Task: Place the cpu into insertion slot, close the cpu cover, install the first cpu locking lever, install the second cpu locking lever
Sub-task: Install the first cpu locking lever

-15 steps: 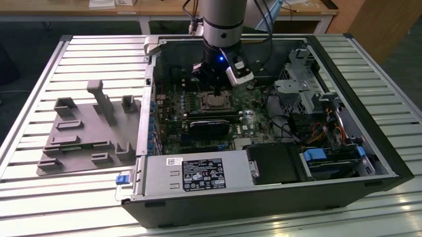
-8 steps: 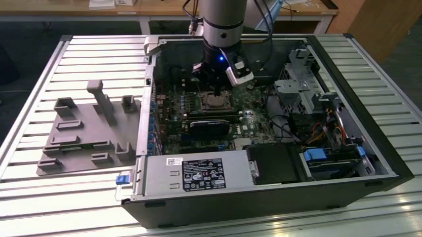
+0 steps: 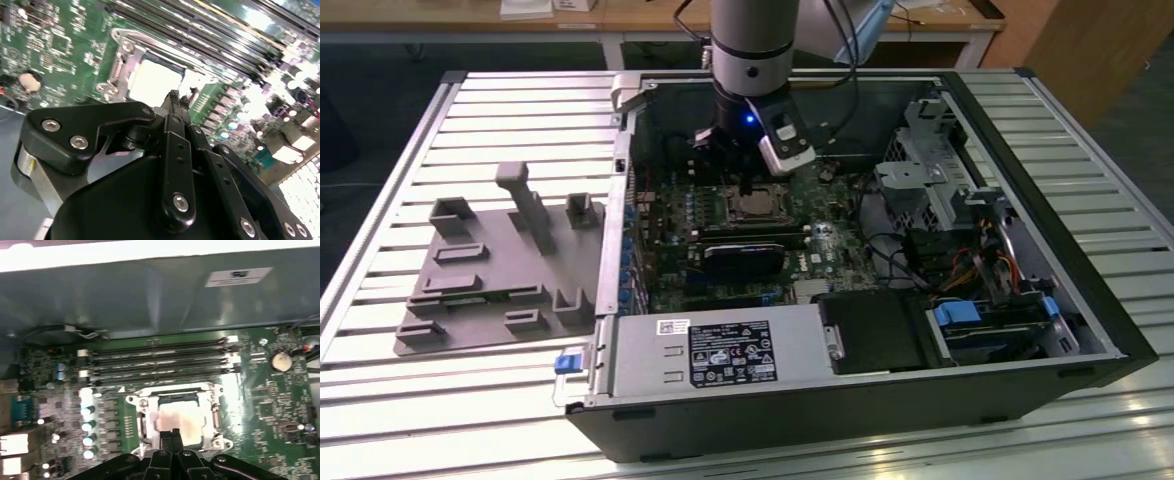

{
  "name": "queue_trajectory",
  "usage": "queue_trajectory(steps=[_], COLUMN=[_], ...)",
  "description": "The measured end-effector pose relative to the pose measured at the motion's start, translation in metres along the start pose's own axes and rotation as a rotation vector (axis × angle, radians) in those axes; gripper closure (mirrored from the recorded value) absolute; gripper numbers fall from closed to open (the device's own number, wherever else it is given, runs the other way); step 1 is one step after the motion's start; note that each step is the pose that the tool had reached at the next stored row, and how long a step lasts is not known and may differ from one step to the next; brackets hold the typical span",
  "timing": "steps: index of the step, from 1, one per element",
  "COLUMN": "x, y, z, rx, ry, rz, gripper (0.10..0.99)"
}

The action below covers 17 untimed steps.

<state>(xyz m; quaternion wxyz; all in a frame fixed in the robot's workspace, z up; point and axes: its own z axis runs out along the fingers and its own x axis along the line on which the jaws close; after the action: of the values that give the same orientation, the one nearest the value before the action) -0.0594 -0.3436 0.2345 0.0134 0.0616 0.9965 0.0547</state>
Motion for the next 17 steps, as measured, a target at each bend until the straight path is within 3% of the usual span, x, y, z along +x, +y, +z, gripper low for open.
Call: queue_trajectory(steps=[14, 17], x=[0.0371, 0.0423], y=[-0.0045, -0.0052], z=[-0.0012, -0.0014], rx=[-0.001, -0.016], ry=[-0.0008, 0.0009], rz=[0.0, 0.0], gripper=[0.984, 0.984])
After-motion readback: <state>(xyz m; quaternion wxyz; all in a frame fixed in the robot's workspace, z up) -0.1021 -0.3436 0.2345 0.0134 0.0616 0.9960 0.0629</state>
